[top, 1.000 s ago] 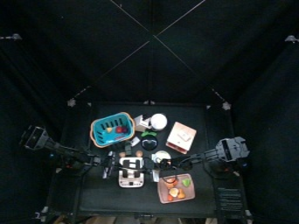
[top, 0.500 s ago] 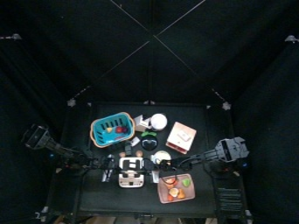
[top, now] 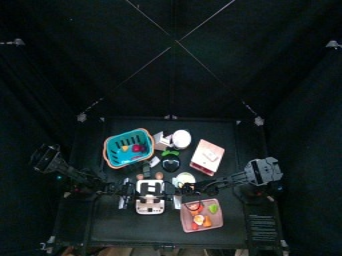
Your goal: Cut sushi roll
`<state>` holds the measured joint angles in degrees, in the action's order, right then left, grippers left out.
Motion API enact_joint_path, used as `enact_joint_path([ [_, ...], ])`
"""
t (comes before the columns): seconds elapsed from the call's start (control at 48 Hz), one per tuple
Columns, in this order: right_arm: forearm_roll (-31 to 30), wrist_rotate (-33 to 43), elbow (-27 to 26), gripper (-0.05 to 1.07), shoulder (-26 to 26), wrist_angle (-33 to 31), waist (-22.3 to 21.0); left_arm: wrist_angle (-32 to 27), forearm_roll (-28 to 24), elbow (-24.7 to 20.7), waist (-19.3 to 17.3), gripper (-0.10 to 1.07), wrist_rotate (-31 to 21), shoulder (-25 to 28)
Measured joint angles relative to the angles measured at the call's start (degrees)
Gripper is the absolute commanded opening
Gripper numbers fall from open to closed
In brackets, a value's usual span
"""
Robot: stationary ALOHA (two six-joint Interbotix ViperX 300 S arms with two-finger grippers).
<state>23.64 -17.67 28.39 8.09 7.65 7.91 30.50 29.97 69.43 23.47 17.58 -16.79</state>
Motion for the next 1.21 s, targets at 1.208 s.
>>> enact_joint_path([
  [1.208,3.52,0.0,-0.18,0.43,4.39,-0.62,0.0,0.09,1.49,-1.05,0.0,0.38,0.0,6.77],
])
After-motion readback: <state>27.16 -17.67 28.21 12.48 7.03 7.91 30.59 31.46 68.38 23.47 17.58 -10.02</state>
